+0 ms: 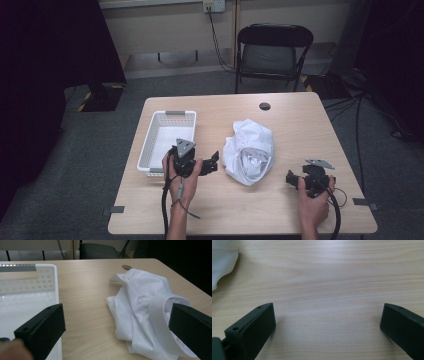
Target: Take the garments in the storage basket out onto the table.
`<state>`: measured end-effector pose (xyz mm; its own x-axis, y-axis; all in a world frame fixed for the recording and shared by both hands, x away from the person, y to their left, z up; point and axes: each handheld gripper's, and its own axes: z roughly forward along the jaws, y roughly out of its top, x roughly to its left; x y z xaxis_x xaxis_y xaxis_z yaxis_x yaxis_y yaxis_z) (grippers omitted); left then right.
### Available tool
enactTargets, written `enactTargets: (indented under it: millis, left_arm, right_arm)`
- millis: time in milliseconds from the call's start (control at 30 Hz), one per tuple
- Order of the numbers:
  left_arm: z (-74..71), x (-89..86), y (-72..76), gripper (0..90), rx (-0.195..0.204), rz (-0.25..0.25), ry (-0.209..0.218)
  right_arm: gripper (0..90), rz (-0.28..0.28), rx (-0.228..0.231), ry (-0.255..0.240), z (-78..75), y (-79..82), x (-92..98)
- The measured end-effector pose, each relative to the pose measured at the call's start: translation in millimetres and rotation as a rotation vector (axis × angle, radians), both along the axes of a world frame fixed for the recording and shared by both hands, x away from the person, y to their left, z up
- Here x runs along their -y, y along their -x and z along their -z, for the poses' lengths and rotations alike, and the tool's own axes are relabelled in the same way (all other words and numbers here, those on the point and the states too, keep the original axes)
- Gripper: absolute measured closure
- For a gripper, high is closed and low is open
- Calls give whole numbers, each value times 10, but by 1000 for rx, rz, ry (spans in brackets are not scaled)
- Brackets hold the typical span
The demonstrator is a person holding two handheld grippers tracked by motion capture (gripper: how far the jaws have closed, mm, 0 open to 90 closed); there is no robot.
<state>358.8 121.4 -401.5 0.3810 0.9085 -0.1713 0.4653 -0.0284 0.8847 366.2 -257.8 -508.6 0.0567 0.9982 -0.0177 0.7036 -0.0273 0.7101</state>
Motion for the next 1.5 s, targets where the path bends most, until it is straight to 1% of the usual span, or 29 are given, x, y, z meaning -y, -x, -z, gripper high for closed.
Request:
enactTargets:
  millis: [67, 200, 233, 367, 433, 533, 667, 800, 967, 1000, 1167, 1367, 1500]
  left_arm:
    - [0, -45, 48, 3, 4, -10, 11]
    - [-2, -95, 97, 3, 12, -18, 15]
    - [-5, -131, 122, 3, 16, -26, 15]
    - [-11, -193, 143, 3, 18, -44, 15]
    - [-9, -257, 180, 3, 21, -61, 30]
    - [2, -286, 202, 2, 21, -70, 27]
    - [49, -363, 260, 3, 14, -86, 39]
    - [70, -407, 295, 3, 6, -95, 41]
    - [120, -487, 362, 3, -3, -119, 36]
    - [131, -505, 375, 3, -4, -124, 41]
    - [177, -583, 429, 3, -5, -144, 53]
    - [205, -684, 474, 3, -4, -174, 52]
    - [237, -757, 500, 3, -10, -182, 58]
  right_arm:
    - [0, 0, 0, 0, 0, 0, 0]
    - [0, 0, 0, 0, 0, 0, 0]
    - [0, 0, 0, 0, 0, 0, 0]
    - [0, 0, 0, 0, 0, 0, 0]
    - [0, 0, 0, 0, 0, 0, 0]
    - [0, 0, 0, 0, 0, 0, 0]
    - [0, 0, 0, 0, 0, 0, 0]
    - [0, 0, 0, 0, 0, 0, 0]
    - [0, 0, 0, 0, 0, 0, 0]
    - [0, 0, 0, 0, 0, 0, 0]
    - [0, 0, 0, 0, 0, 0, 0]
    - [0, 0, 0, 0, 0, 0, 0]
    - [0, 0, 0, 0, 0, 0, 0]
